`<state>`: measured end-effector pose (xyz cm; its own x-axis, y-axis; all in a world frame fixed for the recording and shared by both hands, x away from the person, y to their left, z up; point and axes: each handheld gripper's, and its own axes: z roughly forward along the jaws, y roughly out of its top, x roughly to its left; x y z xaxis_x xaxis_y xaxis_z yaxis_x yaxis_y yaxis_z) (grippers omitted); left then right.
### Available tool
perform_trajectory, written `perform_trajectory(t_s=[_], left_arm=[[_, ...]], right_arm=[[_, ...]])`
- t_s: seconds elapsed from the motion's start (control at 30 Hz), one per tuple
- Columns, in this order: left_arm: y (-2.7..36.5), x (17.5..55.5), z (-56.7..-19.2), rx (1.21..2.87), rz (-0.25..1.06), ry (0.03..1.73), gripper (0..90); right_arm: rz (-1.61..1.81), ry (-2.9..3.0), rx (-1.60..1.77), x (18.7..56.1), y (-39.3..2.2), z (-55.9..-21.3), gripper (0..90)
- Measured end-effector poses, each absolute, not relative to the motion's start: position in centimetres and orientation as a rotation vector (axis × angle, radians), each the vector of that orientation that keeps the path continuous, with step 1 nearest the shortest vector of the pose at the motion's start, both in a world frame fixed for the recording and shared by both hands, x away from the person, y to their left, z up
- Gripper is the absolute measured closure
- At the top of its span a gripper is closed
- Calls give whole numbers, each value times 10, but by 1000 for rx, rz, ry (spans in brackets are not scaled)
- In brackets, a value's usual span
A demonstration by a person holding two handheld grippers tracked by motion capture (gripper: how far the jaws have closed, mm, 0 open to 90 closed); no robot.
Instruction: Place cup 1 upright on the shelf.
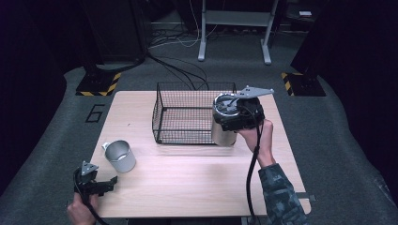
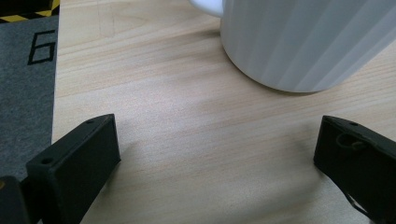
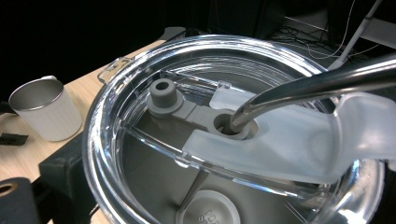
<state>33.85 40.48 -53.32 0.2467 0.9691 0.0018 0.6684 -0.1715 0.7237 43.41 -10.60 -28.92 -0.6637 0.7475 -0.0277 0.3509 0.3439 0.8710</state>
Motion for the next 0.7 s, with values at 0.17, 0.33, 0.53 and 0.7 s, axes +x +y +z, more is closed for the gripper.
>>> perform_trajectory(t_s=[0.17,0.33,0.53,0.7], left_arm=[[405,339,-533,1918,638,1490,2],[405,339,-533,1918,639,1489,2],[405,339,-533,1918,639,1490,2],[405,339,-533,1918,638,1490,2]], right_arm=[[1249,2186,968,442,-102,-285,33],[1244,2179,976,453,-97,-281,33],[1240,2171,987,464,-92,-278,33],[1238,2166,999,473,-88,-279,33]])
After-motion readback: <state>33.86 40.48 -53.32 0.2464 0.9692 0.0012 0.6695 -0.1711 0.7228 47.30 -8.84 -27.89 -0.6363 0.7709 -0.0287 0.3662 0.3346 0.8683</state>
